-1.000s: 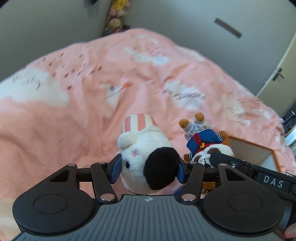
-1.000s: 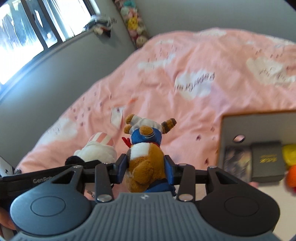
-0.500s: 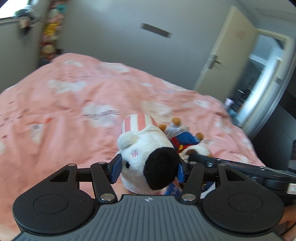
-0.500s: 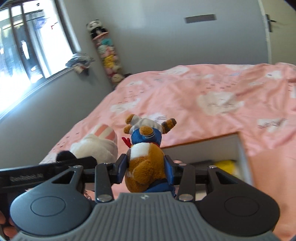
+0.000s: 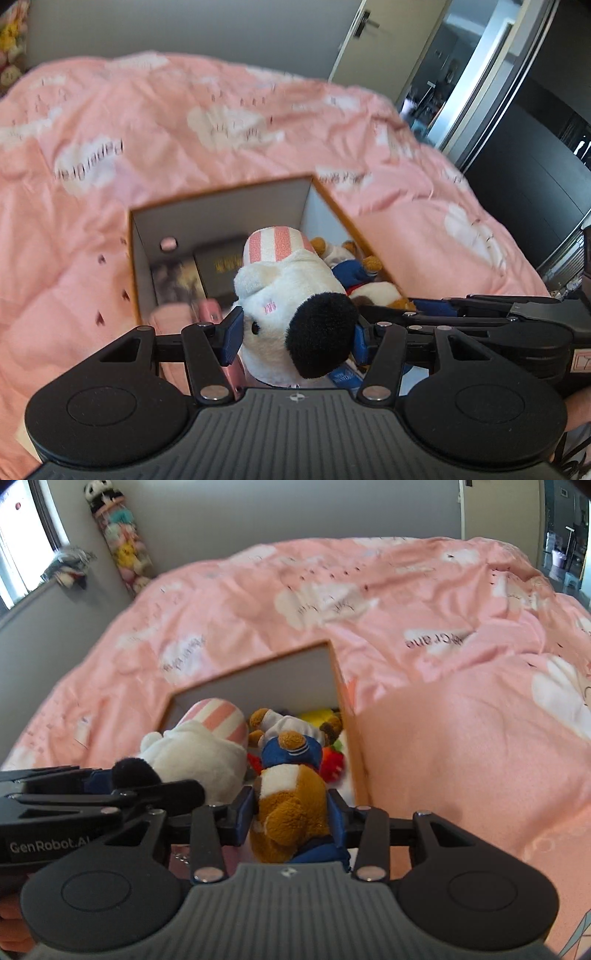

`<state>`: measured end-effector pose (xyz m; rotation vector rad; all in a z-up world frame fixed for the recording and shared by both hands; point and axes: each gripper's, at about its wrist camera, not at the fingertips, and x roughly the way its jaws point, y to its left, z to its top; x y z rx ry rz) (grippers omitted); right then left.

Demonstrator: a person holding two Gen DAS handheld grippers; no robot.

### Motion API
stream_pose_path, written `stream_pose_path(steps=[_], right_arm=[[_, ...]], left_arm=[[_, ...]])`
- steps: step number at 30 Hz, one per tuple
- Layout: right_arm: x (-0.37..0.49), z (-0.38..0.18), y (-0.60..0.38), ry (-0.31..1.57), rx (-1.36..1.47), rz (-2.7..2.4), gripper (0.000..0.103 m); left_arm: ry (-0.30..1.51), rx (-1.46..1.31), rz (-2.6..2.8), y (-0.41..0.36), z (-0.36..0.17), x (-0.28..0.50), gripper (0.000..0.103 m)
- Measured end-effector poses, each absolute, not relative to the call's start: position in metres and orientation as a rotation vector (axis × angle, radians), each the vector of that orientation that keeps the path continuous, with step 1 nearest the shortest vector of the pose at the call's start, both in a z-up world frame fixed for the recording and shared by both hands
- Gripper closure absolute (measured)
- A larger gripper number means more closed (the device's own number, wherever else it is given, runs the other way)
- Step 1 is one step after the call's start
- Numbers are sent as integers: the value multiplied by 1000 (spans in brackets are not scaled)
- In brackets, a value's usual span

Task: Organize objects
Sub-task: 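Carry the white plush and brown plush dog over the orange box with both grippers, then lower both plush toys into the orange box and open both grippers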

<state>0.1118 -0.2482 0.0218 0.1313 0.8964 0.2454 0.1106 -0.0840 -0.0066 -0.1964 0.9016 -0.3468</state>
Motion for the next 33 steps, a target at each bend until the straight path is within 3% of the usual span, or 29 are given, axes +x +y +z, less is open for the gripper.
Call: stream_pose_path(steps=[16,33], right_arm=[[146,-2,-220,1049,-184,288,59],[152,-5,-207,1077,-496,561,49]], left_arm=[[979,-229,-369,-74,-40,125,38],[1041,-197,-376,-87,-55,133,37]])
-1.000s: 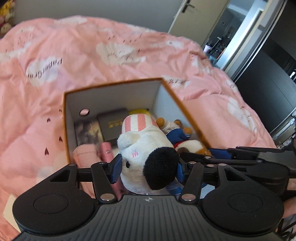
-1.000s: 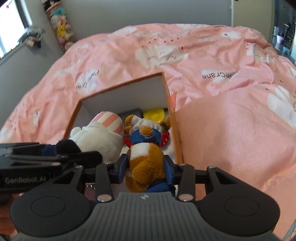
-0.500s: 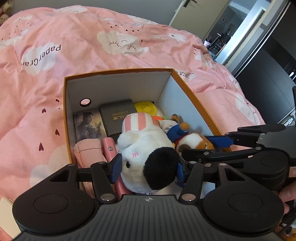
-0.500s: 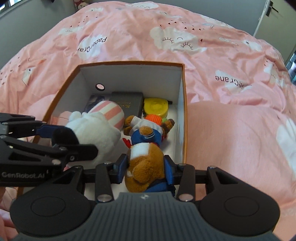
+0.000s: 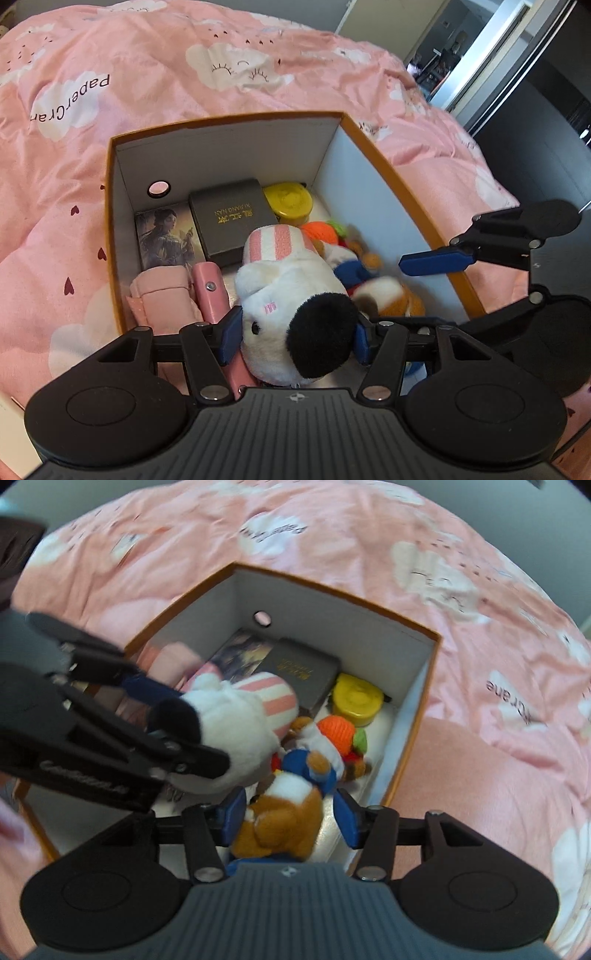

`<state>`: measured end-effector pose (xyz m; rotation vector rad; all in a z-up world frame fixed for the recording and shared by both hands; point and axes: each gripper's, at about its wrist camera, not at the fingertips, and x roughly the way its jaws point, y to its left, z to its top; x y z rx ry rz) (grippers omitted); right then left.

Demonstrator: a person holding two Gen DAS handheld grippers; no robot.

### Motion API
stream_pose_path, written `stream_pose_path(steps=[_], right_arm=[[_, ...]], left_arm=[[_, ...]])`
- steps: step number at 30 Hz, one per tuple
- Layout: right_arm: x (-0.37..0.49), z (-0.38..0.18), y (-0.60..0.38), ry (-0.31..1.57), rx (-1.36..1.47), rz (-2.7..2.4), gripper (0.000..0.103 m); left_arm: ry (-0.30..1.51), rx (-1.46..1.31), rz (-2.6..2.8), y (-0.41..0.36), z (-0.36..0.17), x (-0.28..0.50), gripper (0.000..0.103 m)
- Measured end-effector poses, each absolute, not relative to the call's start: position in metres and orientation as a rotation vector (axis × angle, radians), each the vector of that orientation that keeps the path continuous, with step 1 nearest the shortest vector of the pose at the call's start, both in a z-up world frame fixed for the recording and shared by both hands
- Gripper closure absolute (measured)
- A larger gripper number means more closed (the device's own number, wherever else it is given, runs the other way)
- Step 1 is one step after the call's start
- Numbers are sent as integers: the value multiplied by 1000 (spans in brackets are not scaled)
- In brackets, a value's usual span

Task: Organize objects
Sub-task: 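Lower both plush toys into the orange box and open both grippers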

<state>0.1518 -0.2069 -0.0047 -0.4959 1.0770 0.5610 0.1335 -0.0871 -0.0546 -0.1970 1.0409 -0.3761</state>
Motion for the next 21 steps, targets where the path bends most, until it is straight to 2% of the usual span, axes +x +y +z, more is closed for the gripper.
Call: stream_pose_path(steps=[5,11,17,19,21], right_arm=[[142,-4,-203,1085,-645,637,49],[126,1,-204,1121,-683,747,49],[117,-19,-192,1172,-680,754,49],[116,-25,-189,1157,-728,729,46],[116,-30,-185,1149,-781,696,46]], left_arm=[[1072,-124,-379,-101,-62,134,36],[1050,-89,-406,-103,-67,132,32],[985,-27,-453,-97,-50,121,21],[982,-11,-473,-94,-44,117,23],[997,-12,-487,-91,-44,115,34]])
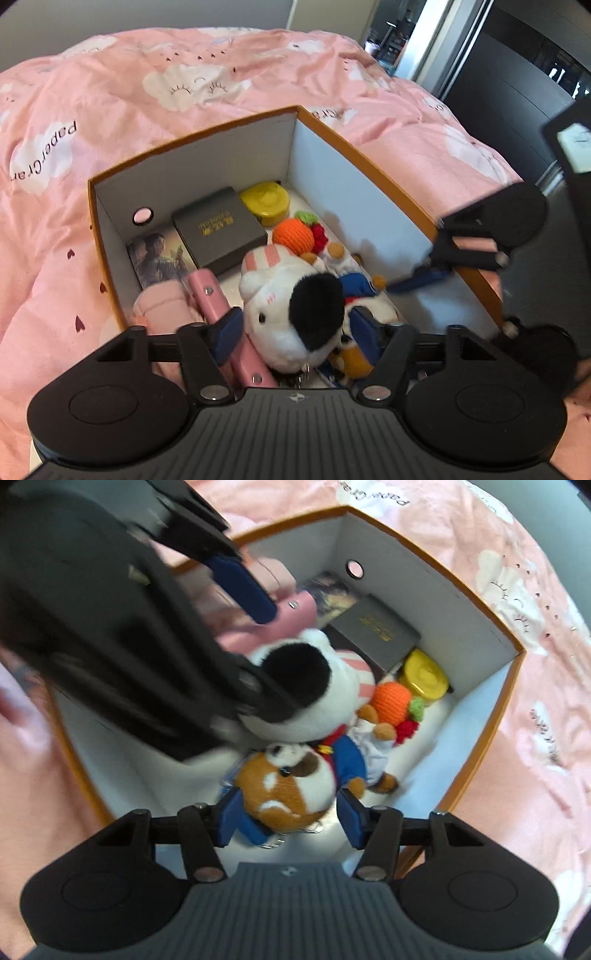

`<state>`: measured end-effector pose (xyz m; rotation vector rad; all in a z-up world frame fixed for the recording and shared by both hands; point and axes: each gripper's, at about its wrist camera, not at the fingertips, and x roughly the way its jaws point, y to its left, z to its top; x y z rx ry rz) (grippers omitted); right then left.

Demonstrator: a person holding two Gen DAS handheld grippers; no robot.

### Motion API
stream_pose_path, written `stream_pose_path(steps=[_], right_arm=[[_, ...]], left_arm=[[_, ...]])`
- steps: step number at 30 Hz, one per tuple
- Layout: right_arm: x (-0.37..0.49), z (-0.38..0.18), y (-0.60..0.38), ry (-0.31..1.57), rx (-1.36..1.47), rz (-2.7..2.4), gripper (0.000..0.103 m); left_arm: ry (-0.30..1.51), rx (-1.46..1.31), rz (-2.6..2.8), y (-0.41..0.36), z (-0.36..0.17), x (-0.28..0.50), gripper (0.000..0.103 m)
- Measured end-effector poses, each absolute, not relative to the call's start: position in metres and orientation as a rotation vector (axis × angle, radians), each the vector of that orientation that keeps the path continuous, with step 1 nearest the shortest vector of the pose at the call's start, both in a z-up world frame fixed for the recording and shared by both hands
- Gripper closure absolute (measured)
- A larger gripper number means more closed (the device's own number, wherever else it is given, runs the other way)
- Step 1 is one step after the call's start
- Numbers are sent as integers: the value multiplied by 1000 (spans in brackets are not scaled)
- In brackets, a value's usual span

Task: Organize objects
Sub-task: 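Lower both plush toys into the orange box and open both grippers, then withdraw both grippers from the orange box toward the cream case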

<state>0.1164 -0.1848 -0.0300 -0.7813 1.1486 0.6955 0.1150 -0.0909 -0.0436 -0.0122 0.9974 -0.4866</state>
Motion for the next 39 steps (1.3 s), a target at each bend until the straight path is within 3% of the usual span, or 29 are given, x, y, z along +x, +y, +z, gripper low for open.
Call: stream_pose_path(steps=[2,4,6,14,16,18,20,22,25,28,34,39], right_arm=[[115,-33,-181,1140,-820,692,44],[114,-35,-179,1122,-856,682,49],[113,-35,-178,1096,-910,656,73],[123,-34,-182,1065,-877,625,74],[119,-36,-183,1067,-871,615,73],[117,-35,-183,1066,-875,616,73],[119,-34,-185,1059,-879,619,70],[118,-33,-185,1046,-895,618,65],[115,-34,-185,1035,-904,648,60],[110,-38,-184,1017,-940,677,54],[110,-42,-180,1013,-965,666,53],[110,-37,-179,1024,-980,642,63]], left_arm=[[1000,-6,-491,-92,-47,114,37],[998,3,-480,-94,-53,114,51],[1011,9,-469,-95,-58,116,69],[977,-9,-470,-91,-55,113,70],[947,-2,-476,-93,-51,111,62],[913,-4,-496,-96,-48,109,41],[892,-3,-500,-102,-47,111,37],[892,13,-483,-108,-50,116,38],[900,42,-452,-113,-58,118,53],[900,72,-463,-110,-59,114,56],[906,105,-490,-108,-61,104,59],[905,81,-492,-107,-62,105,60]])
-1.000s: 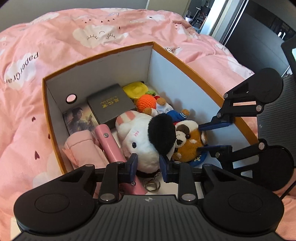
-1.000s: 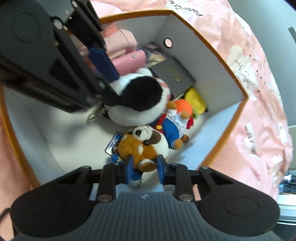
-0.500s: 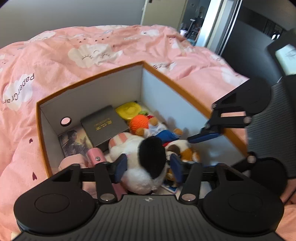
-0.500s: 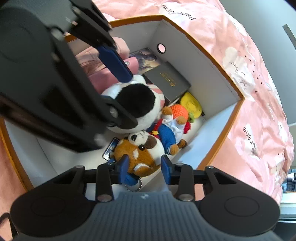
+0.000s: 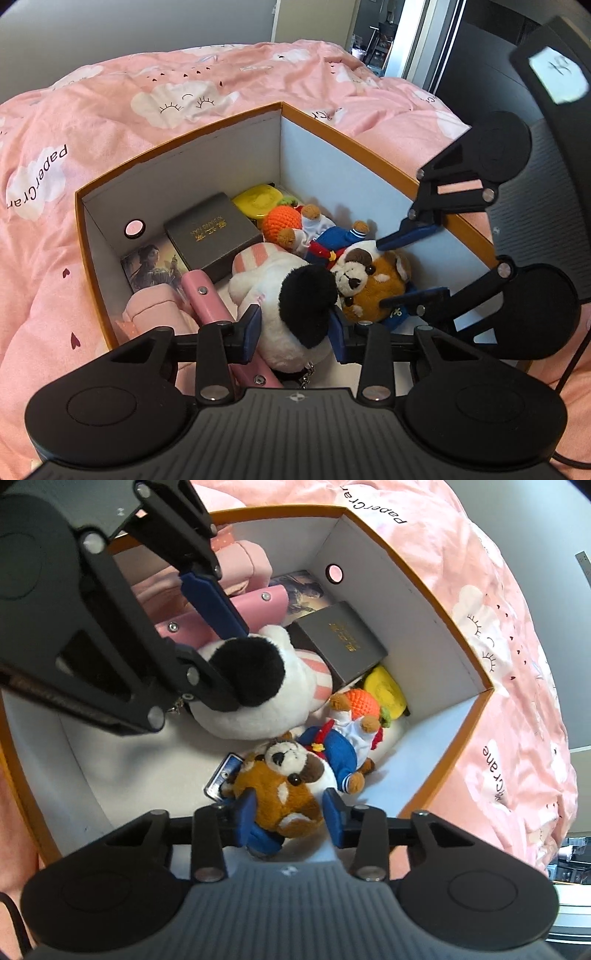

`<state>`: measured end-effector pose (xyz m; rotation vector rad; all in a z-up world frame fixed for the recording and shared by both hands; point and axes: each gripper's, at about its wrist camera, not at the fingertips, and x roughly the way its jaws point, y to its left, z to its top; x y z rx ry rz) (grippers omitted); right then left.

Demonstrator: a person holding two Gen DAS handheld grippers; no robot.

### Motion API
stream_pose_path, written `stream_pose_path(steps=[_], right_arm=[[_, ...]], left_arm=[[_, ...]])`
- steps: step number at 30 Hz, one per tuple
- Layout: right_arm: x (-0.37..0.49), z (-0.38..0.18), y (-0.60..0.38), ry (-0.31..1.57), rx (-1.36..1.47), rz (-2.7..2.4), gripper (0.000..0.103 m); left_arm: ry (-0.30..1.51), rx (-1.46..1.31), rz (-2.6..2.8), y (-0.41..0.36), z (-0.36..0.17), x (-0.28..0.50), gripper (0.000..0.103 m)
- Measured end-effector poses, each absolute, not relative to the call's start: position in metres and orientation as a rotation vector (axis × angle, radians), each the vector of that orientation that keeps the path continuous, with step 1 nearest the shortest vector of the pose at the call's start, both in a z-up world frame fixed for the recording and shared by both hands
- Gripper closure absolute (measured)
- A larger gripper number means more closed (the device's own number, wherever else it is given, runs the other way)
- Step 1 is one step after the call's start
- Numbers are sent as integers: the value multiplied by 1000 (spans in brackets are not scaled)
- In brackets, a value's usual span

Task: Organize objects
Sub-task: 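Withdraw both grippers from the orange box toward the cream case, then move both grippers down over the cream glasses case and small brown box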

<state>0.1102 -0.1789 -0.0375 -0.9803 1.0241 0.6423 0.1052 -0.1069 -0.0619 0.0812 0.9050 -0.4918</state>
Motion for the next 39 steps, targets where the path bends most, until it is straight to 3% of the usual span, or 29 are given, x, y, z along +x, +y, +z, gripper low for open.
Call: stream_pose_path(steps=[4,9,15,28,39], right_arm=[[108,-42,-178,1010,-945,645,63],[106,-39,-180,1009,-903,645,59],[102,-21,-180,1015,-841,641,43],[80,48,-159,871,-288,598,43],[84,35,-59,804,-261,649,43]], left_arm=[[898,86,-482,-113,-65,110,59],[905,39,-482,-106,-67,112,50],[878,9,-492,-98,-53,105,44],[802,-34,-253,-33,12,45,45],[811,-87,97,48,16,11,48]])
